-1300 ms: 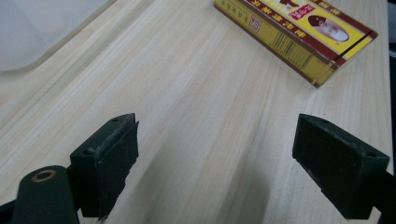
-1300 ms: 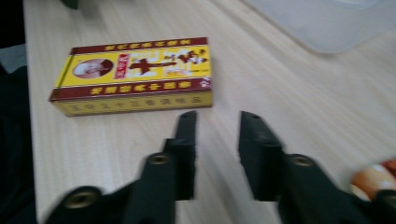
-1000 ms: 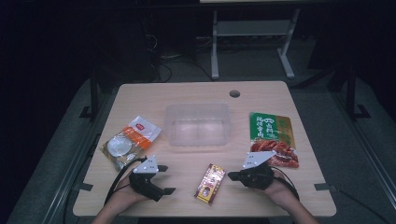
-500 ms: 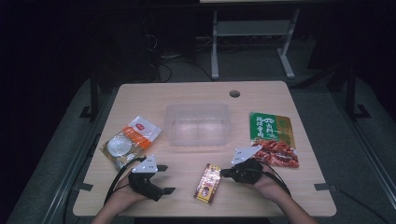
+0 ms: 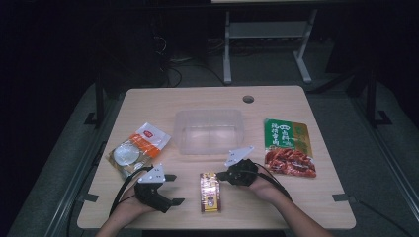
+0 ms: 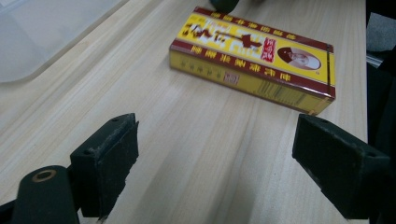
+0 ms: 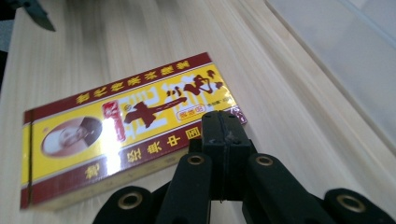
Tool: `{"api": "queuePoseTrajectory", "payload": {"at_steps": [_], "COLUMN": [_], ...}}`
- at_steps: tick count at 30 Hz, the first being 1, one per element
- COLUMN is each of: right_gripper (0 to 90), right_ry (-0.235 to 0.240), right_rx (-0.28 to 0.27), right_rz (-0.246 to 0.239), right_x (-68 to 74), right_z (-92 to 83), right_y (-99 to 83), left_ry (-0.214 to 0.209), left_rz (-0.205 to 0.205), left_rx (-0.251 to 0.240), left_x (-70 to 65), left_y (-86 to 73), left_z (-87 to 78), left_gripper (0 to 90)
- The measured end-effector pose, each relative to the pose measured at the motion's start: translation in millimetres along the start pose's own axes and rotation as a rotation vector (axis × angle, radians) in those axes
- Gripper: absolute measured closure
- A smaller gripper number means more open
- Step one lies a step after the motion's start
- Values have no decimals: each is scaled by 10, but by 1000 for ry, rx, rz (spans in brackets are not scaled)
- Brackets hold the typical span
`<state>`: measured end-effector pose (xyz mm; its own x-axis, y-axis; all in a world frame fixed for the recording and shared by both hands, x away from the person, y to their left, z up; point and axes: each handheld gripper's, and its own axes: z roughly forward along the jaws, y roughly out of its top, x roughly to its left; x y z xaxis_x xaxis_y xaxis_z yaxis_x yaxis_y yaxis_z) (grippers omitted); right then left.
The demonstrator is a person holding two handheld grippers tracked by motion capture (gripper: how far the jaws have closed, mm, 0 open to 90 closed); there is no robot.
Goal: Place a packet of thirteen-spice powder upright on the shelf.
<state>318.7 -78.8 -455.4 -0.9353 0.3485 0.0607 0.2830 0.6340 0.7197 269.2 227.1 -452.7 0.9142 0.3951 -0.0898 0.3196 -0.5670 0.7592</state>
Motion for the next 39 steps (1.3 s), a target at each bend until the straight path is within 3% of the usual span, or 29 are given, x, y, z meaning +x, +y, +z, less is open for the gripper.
{"api": "queuePoseTrajectory", "payload": {"at_steps": [12,14,17,22,25,30,32,39], "right_gripper": [898,898,898,898,897,897,898,898], "right_ry": [54,44,50,85,140,186,223,253], "right_rx": [-1,0,-5,-31,-40,-39,-25,19], "right_rz": [-48,-72,-60,-78,-90,-131,-174,-188], "right_x": [91,111,136,311,508,699,840,946], "right_z": [360,354,289,130,90,130,187,272], "right_y": [295,313,315,304,315,350,351,298], "left_ry": [2,2,5,29,42,54,53,52], "left_rz": [-2,-2,-1,-15,-23,-28,-28,-27], "left_rx": [-9,-10,-8,-15,-20,-15,-8,-8], "left_x": [4,2,12,51,67,84,81,75], "left_y": [0,0,-4,-9,-25,-36,-38,-41], "left_z": [-16,-18,-23,-63,-83,-98,-96,-89], "left_gripper": [138,138,138,139,140,140,141,142]}}
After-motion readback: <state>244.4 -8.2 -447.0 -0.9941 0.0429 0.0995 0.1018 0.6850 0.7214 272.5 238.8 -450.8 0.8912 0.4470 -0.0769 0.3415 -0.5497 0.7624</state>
